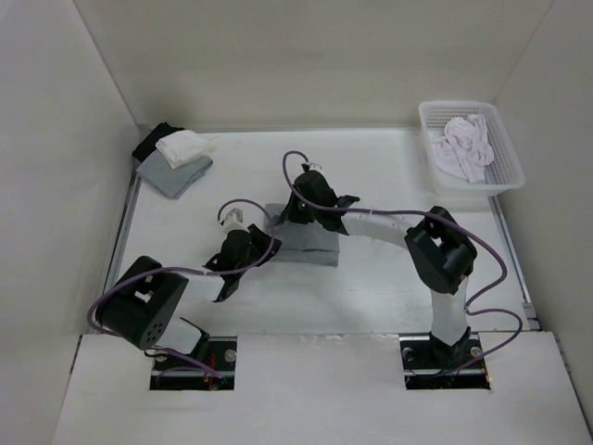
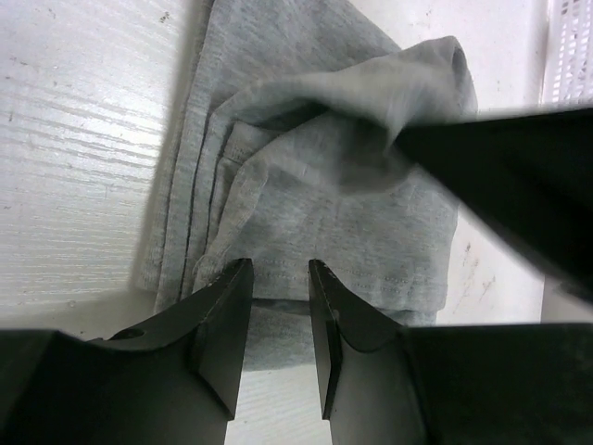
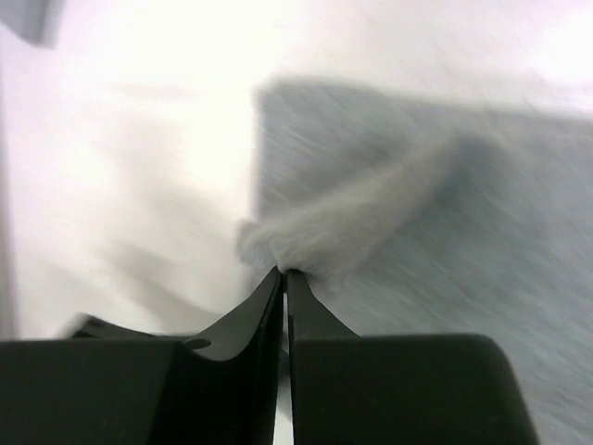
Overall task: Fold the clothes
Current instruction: Fold the tank top
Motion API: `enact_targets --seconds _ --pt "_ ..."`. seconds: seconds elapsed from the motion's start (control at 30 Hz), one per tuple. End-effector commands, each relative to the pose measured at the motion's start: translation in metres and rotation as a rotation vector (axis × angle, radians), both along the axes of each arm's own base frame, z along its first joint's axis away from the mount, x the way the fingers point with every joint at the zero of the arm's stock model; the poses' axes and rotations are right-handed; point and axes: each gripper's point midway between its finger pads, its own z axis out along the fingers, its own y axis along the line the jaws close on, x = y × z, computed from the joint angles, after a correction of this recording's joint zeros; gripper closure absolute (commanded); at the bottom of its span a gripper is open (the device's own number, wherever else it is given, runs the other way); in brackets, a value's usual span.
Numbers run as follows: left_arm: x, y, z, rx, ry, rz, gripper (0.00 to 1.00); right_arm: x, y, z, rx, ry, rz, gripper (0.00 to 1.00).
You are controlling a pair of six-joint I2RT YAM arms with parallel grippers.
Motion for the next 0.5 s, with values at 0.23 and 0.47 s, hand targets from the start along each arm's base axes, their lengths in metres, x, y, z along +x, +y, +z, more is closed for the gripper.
enact_targets --seconds 0.23,0.47 --pt "-0.002 0.006 0.009 -0.017 -0.040 0.013 0.72 0.068 0.063 0.056 0.177 -0.083 0.036 0.60" --pt "-0.003 0.006 0.046 -0.049 -0.097 0.016 0.72 0.046 0.030 0.081 0.178 -0.176 0.011 0.66"
